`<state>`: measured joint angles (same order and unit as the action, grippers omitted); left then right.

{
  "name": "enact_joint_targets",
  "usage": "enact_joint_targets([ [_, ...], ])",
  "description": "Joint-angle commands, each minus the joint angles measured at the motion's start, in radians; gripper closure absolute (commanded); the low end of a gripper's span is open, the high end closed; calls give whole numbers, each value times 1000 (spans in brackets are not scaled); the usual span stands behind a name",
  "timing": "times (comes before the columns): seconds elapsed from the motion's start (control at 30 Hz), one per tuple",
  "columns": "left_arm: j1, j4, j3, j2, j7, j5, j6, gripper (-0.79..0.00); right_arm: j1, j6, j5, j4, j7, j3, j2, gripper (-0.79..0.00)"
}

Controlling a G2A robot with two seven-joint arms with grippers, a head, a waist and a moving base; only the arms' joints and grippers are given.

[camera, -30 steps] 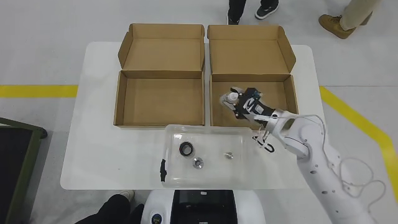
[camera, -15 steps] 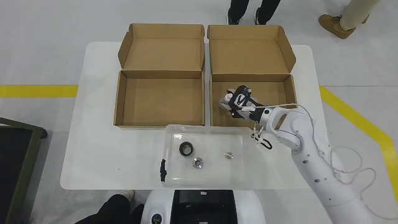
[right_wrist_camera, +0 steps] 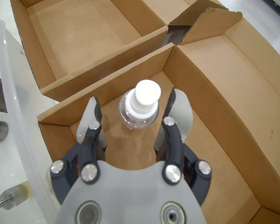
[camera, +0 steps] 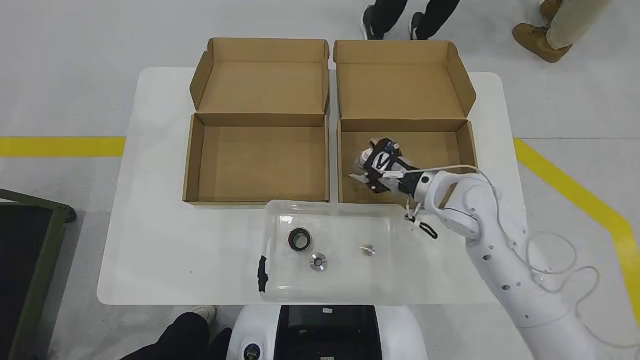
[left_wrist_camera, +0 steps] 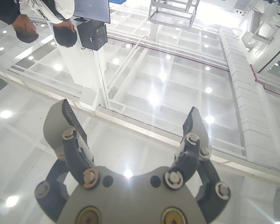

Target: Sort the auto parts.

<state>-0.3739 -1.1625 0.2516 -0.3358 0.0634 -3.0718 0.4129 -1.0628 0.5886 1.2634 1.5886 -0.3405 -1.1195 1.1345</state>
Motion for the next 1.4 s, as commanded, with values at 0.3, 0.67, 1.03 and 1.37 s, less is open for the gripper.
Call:
enact_joint_targets([
  [0.3, 0, 0, 0, 0, 0, 0, 0, -785, -103, 44, -14, 228, 5, -118, -27, -785],
  [0.67, 0, 0, 0, 0, 0, 0, 0, -785, -225, 253, -29, 425, -92, -165, -58, -785],
  [1.03, 0, 0, 0, 0, 0, 0, 0, -785, -312, 354, -2, 507, -194, -133, -79, -785],
  [1.37, 0, 0, 0, 0, 0, 0, 0, -785, -358, 357, 138, 519, -249, -116, -93, -785],
])
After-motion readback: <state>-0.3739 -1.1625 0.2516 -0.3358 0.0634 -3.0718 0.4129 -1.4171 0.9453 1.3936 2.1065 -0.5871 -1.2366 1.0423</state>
